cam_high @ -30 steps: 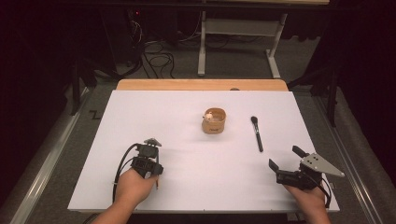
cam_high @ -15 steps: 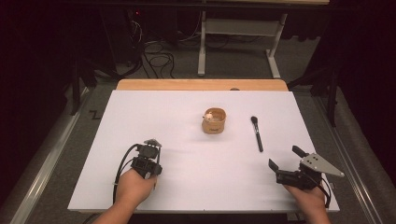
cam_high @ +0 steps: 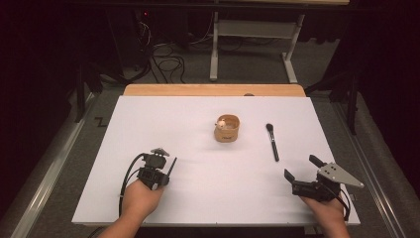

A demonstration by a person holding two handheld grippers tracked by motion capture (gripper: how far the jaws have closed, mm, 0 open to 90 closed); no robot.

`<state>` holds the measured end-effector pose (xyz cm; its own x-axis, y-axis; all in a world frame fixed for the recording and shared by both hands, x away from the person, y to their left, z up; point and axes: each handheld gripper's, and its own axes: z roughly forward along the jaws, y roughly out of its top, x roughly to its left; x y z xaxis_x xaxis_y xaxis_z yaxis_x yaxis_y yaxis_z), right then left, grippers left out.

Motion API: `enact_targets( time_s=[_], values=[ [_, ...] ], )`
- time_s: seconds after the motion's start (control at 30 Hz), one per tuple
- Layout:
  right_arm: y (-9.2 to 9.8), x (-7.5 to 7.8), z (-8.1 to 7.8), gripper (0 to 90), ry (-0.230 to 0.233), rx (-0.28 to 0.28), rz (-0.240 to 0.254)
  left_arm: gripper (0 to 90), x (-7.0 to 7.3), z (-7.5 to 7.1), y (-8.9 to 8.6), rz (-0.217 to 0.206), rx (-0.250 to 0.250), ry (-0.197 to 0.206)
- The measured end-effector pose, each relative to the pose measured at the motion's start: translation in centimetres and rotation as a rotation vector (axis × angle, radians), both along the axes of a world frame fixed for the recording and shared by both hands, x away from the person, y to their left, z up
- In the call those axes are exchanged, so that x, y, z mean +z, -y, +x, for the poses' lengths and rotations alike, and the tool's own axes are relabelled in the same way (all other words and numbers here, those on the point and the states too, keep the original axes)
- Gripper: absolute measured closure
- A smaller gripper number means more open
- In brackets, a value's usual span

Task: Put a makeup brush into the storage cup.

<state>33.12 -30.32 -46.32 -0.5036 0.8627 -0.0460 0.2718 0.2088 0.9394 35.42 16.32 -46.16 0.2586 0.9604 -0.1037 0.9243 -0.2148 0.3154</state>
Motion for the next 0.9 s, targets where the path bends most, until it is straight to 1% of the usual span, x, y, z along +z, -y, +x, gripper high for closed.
enact_targets(
  time_s=[0.2,0.3,0.43,0.53,0.73,0.83,0.9],
  values=[
    [0.1,0.0,0.0,0.2,0.001,-0.004,0.006,82.8,-0.1,-0.2,-0.2,-0.014,-0.014,0.015],
    [0.1,0.0,0.0,0.2,0.004,0.0,0.004,82.9,-0.1,-0.4,-0.2,-0.01,-0.033,0.03],
    [-0.1,0.0,0.0,0.2,-0.001,-0.001,0.0,82.9,-0.2,-0.5,-0.6,-0.031,-0.041,0.042],
    [-0.1,-0.1,0.0,0.2,-0.002,-0.001,-0.001,83.0,-0.3,-0.6,-0.7,-0.035,-0.052,0.046],
    [0.0,-0.2,0.0,0.2,-0.007,-0.003,-0.004,83.1,-0.3,-0.7,-0.9,-0.05,-0.052,0.056],
    [0.0,-0.2,0.1,0.3,-0.003,-0.002,-0.009,83.0,-0.4,-0.8,-1.1,-0.068,-0.044,0.063],
    [-0.1,-0.2,0.0,0.2,-0.011,-0.006,-0.004,83.0,-0.4,-0.8,-1.1,-0.063,-0.055,0.068]
  ],
)
